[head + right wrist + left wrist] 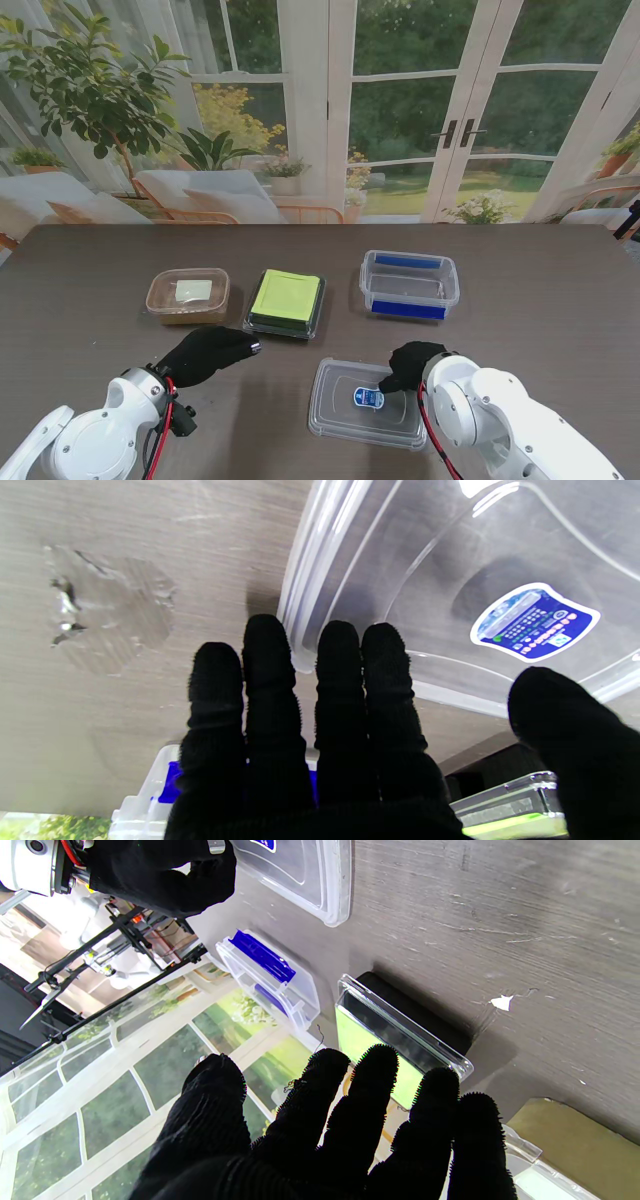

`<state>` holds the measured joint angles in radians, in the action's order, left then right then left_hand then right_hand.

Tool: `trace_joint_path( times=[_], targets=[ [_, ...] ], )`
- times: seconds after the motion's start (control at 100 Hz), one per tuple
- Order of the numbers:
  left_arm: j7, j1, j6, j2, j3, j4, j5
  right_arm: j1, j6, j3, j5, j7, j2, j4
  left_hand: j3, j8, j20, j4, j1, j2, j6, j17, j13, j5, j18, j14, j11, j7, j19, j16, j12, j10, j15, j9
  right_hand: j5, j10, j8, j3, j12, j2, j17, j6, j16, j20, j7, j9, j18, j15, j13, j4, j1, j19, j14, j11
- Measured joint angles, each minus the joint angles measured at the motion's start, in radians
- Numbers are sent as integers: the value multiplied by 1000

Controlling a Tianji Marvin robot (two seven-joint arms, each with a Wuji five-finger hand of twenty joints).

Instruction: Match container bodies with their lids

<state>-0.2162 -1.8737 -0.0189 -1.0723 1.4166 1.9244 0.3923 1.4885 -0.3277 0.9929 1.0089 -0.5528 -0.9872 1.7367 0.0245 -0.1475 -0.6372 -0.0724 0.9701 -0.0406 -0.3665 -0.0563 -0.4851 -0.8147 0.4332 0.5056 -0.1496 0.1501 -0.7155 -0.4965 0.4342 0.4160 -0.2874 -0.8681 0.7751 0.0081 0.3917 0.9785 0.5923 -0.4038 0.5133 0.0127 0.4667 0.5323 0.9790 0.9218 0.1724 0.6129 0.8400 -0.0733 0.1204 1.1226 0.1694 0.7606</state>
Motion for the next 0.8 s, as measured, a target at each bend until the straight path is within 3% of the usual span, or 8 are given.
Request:
trace_joint_path(
  times=[0.1,0.19,0.28,0.8],
  targets=[
    [-1,-3,0,0,4,1,0,-6,-8,-14,-14,9,0,1,0,0,0,0,0,0,0,0,0,0,-1,0,0,0,0,0,0,0,0,0,-3,0,0,0,2,0,0,-2,0,0,0,0,0,0,0,0,0,0,1,0],
    [-1,-5,0,0,7,2,0,32,-1,28,-2,-25,-7,44,0,0,0,0,0,0,0,0,0,0,-1,0,0,0,0,0,0,0,0,0,-42,0,-28,1,-33,0,-11,-31,-11,0,-85,-31,0,-22,-18,0,0,0,-41,-68],
    [1,-7,-1,0,7,3,0,63,0,34,6,-42,-5,82,0,0,0,0,0,0,0,0,0,0,-1,0,0,0,0,0,0,0,0,0,-50,0,-37,14,-36,0,-1,-43,-2,0,-98,-31,0,-5,-12,0,0,0,-31,-69],
    [3,-15,-1,0,13,7,0,52,-25,-22,-28,-9,-4,86,0,0,0,0,0,0,0,0,0,0,-1,0,0,0,0,0,0,0,0,0,-33,0,-35,14,-36,0,-1,-57,-1,0,-78,-26,0,0,2,0,0,0,-4,-52]
  ],
)
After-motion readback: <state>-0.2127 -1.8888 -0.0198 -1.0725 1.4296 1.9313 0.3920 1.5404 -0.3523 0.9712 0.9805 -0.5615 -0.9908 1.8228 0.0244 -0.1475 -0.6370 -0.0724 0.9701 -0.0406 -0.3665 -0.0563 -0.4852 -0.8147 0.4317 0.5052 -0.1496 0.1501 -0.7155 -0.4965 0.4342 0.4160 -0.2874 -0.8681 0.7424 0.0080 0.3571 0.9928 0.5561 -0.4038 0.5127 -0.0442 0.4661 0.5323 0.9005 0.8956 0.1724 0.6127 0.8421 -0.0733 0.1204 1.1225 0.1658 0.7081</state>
